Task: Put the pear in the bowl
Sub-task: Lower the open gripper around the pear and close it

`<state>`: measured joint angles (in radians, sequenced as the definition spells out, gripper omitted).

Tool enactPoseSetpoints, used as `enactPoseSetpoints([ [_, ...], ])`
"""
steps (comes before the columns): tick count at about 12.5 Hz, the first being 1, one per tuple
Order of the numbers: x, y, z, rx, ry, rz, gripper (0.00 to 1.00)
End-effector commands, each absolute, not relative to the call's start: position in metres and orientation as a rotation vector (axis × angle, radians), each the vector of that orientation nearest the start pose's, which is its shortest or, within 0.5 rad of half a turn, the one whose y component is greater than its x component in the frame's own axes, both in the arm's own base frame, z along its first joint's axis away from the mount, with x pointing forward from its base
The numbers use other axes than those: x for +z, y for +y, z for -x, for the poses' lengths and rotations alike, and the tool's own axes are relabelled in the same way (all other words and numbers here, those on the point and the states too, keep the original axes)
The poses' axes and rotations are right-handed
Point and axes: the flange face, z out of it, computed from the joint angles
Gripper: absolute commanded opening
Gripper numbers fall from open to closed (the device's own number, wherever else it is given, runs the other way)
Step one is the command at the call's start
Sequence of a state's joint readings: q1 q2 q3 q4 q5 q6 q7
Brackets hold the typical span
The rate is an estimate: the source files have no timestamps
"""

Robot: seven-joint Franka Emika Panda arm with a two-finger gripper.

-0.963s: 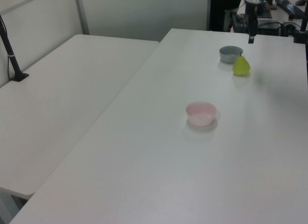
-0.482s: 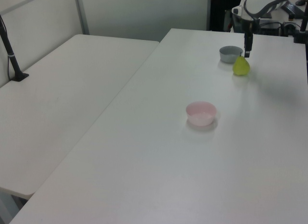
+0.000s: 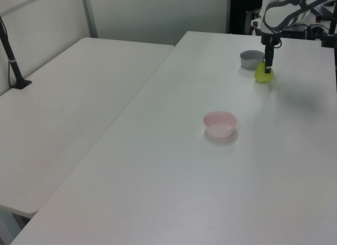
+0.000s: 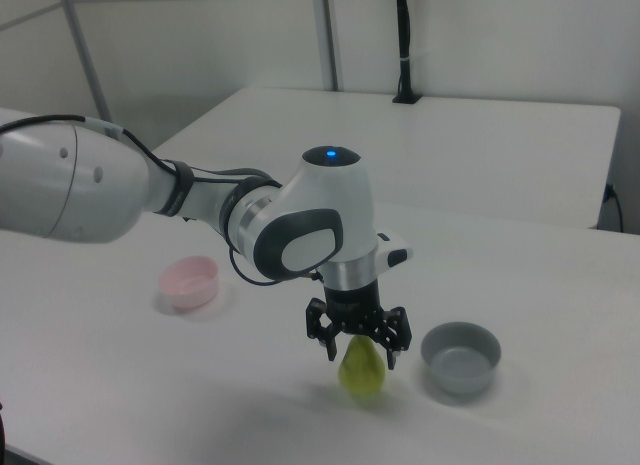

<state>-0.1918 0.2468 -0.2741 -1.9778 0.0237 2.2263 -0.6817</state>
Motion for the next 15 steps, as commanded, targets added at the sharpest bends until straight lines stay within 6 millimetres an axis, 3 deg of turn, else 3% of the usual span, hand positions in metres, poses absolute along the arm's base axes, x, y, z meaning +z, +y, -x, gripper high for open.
enactPoseSetpoints([
  [1,0.334,-0.259,-0.541,-0.016,-0.324,3.181,0.89],
  [2,0.333,-0.259,-0.541,-0.008,-0.322,3.178,0.58],
  [4,0.331,-0.256,-0.541,0.01,-0.286,3.173,0.12],
  [5,0.334,-0.253,-0.542,0.013,-0.225,3.174,0.01],
  [8,0.353,-0.246,-0.538,0.055,-0.221,3.145,0.01],
  [15,0.485,-0.198,-0.546,0.049,-0.204,3.107,0.02],
])
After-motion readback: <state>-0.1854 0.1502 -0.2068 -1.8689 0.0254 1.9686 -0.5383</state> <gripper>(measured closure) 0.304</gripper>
